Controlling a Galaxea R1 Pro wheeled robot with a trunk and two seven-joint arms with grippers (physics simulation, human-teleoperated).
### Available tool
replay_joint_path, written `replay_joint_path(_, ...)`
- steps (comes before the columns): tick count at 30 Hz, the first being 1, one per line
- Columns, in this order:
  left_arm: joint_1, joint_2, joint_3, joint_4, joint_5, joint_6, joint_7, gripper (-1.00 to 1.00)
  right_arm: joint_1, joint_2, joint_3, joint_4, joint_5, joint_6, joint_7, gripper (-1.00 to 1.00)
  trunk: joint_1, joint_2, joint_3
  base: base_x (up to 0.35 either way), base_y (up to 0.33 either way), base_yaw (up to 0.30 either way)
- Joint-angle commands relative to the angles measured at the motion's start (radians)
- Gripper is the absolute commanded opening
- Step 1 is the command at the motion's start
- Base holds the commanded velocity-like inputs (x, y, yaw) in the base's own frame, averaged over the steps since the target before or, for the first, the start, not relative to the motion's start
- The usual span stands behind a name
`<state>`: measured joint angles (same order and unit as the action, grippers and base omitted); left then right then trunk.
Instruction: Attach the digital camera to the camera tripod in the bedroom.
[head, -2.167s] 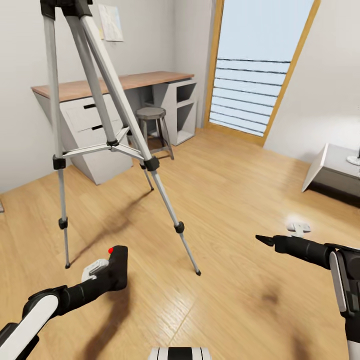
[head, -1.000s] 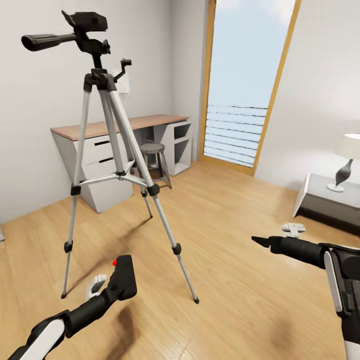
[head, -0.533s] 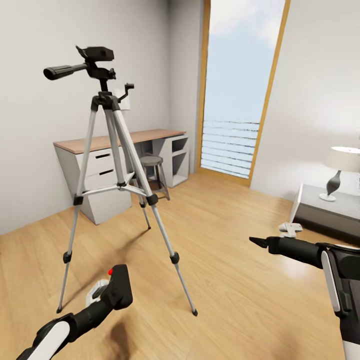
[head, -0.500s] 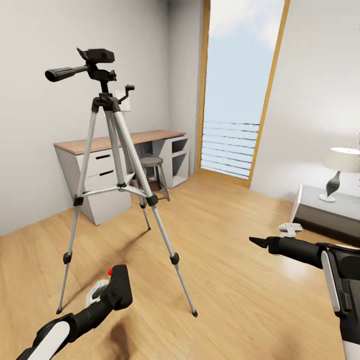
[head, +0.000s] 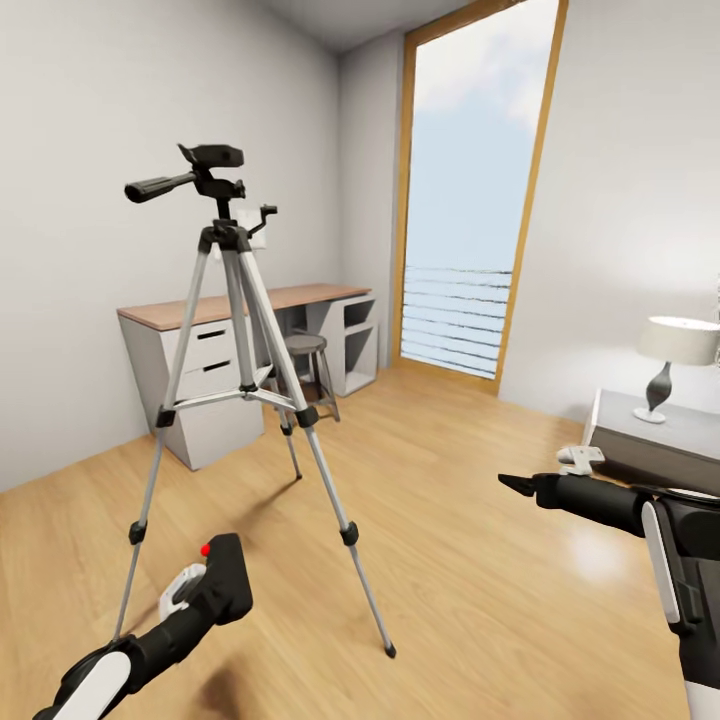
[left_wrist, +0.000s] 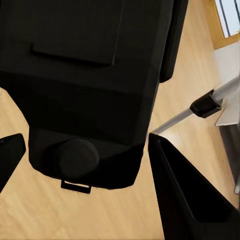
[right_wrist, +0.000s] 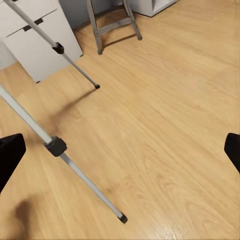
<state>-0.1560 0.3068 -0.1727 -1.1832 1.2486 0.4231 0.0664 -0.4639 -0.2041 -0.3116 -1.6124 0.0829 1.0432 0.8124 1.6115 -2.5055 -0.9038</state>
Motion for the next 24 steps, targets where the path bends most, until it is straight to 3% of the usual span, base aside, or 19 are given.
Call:
replay_joint_path(1,0.000,0.001,0.000,-0.001,0.010,-0.001,0.010,-1.00,-0.001,0.000,-0.001,-0.001,0.009,0.004,0.009,1.00,-0.001,0.000,0.003,0.000,0.000,-0.001)
replay_joint_path(11,0.004,-0.002,0.001,0.000,0.003,-0.008,0.081,-1.00,-0.001,0.000,0.001,0.000,0.009,0.004,0.009,1.00,-0.005,0.002,0.042,0.000,0.000,0.000)
replay_joint_path(24,0.004,-0.003,-0.002,-0.001,0.001,-0.009,0.089,-1.00,-0.001,0.002,0.002,0.000,-0.002,0.004,0.025,1.00,-0.011,0.005,0.090,0.000,0.000,0.000)
